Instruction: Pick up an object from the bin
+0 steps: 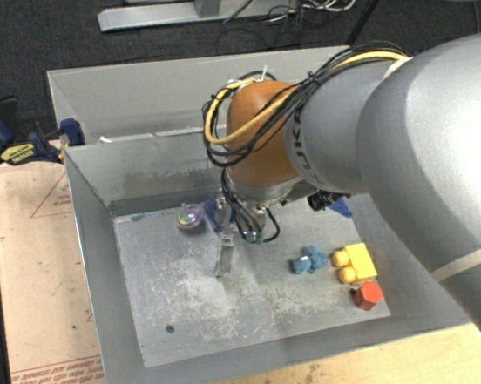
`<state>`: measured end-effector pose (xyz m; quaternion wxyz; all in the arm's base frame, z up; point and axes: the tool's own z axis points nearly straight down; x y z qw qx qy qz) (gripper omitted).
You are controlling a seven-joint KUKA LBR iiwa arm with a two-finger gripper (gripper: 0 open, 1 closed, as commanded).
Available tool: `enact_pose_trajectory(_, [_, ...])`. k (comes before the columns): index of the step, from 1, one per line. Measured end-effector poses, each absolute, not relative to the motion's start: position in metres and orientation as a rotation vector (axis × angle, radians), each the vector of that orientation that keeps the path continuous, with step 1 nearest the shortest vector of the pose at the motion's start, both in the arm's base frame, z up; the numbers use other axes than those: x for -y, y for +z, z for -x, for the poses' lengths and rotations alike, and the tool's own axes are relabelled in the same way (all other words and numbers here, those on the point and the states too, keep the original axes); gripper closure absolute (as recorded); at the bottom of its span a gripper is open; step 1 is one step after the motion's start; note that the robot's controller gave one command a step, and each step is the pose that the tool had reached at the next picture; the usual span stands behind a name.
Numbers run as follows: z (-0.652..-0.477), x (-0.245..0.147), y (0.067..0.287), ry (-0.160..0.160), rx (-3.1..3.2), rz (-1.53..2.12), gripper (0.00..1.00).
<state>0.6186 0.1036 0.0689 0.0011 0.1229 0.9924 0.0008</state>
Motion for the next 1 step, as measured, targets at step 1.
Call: enact_pose_trajectory(1, [-0.6195, -0.104, 0.0703, 0.004, -3.113, -0.385, 1.0])
